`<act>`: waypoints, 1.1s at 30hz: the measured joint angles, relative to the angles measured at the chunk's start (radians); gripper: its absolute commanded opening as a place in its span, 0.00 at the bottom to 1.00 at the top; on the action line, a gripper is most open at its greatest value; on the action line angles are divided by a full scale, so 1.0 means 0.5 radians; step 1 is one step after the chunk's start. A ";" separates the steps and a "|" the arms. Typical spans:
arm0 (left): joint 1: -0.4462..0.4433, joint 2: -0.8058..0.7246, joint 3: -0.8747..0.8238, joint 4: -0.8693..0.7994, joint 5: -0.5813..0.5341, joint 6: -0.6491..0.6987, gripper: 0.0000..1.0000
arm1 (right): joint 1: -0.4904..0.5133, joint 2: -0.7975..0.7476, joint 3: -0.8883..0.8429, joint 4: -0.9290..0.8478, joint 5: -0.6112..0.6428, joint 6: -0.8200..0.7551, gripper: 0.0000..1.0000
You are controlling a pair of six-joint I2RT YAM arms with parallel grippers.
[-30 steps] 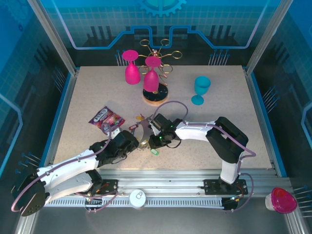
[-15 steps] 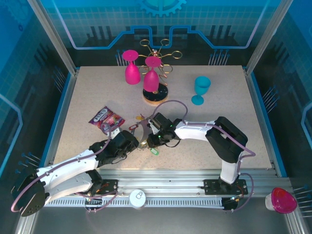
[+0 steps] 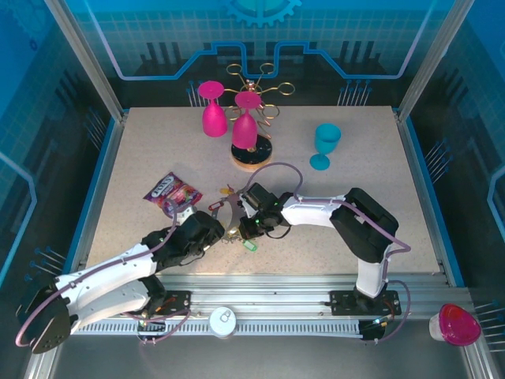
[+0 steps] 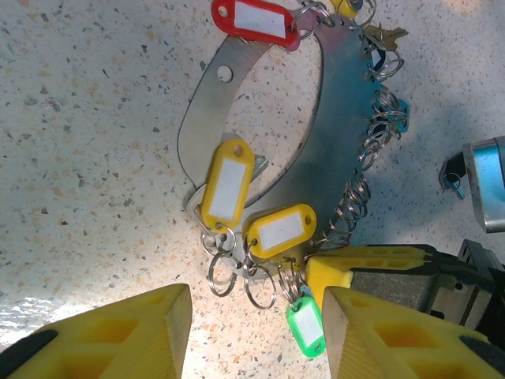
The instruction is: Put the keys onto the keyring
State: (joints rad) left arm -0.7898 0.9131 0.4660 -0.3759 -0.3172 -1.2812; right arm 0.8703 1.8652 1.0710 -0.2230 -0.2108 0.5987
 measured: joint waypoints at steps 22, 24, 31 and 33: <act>0.072 -0.336 0.068 0.137 -0.141 1.146 0.62 | -0.025 -0.623 0.043 -0.304 0.265 -0.742 0.00; 0.130 -0.311 0.143 0.151 -0.093 1.365 0.65 | -0.073 -0.639 0.070 -0.359 0.259 -0.832 0.00; 0.351 -0.216 0.256 0.314 0.188 1.906 0.66 | -0.239 -0.764 0.111 -0.459 0.211 -1.097 0.00; 0.371 -0.204 0.257 0.330 0.254 2.000 0.64 | -0.262 -0.784 0.114 -0.473 0.198 -1.140 0.00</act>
State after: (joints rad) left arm -0.6044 0.8112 0.5945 -0.2108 -0.1902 -0.2810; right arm 0.7395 1.4731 1.1278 -0.4595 -0.1116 0.0288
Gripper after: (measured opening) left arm 0.661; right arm 0.056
